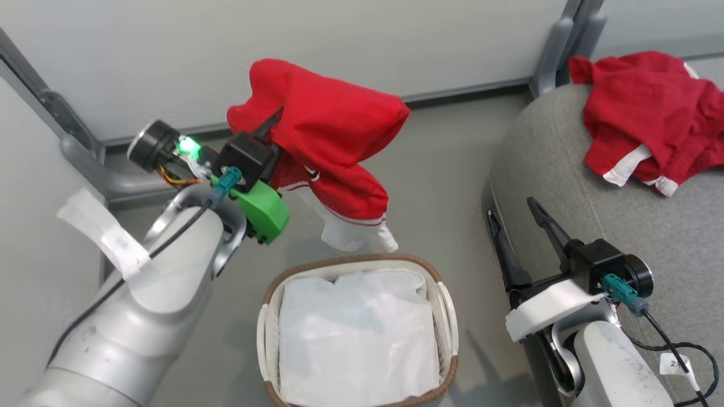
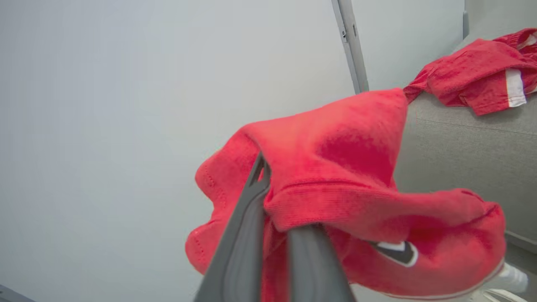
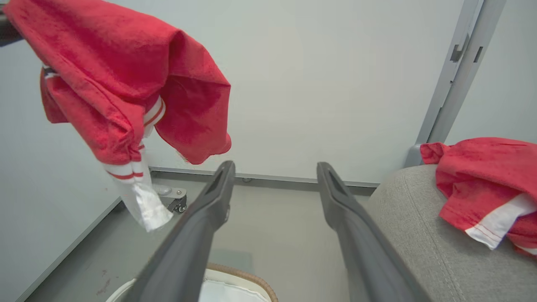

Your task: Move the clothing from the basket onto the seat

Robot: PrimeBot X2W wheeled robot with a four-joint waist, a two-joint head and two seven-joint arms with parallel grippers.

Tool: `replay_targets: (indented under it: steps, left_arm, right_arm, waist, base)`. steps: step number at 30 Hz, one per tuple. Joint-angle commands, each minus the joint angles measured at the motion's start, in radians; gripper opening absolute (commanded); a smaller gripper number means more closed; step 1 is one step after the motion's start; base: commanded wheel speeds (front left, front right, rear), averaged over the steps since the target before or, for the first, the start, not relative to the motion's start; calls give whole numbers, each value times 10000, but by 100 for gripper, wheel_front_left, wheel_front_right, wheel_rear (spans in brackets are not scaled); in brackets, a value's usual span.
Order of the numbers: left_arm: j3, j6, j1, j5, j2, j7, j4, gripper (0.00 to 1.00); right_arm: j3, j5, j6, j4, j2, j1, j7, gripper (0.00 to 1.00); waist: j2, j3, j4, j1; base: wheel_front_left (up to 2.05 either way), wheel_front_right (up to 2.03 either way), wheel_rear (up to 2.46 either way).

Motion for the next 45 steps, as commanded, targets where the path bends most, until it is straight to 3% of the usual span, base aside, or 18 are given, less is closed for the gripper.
replay_targets:
  steps: [1, 10, 18, 32, 35, 36, 45]
  left_arm:
    - [-71, -34, -311, -44, 77, 30, -13, 0]
    - [-616, -48, -1521, -480, 108, 245, -149, 0]
    - [-1154, -51, -2065, -890, -70, 288, -104, 0]
    - [-2190, -51, -2208, -1567, -643, 280, -425, 0]
    - [-2329, -51, -2078, -1679, -684, 248, -483, 0]
    - [-2361, -51, -2004, -1711, -686, 241, -505, 0]
    - [-2560, -52, -1376, -2306, -391, 203, -602, 0]
  right_arm:
    - [76, 22, -14, 45, -47, 157, -2, 100]
    - [772, 131, -14, 46, -44, -8, -2, 100]
    - [2409, 626, -14, -37, -50, -331, -2, 100]
    - [3898, 1144, -14, 1229, -45, -2306, -2, 100]
    - [3851, 1229, -12, 1425, -44, -2569, -2, 17]
    - [3790, 1240, -14, 1471, -45, -2624, -2, 0]
    - [3213, 1302, -14, 1456, -44, -2419, -2, 0]
  waist:
    - [0, -704, 172, 1]
    - [0, -1030, 193, 1]
    - [0, -1180, 355, 1]
    - [0, -1219, 898, 1]
    - [0, -1242, 1009, 1]
    - [0, -1252, 1037, 1]
    - [0, -1286, 1062, 1]
  base:
    - [0, 0, 0]
    - [0, 0, 0]
    - [0, 0, 0]
    - [0, 0, 0]
    - [0, 0, 0]
    - [0, 0, 0]
    - [0, 0, 0]
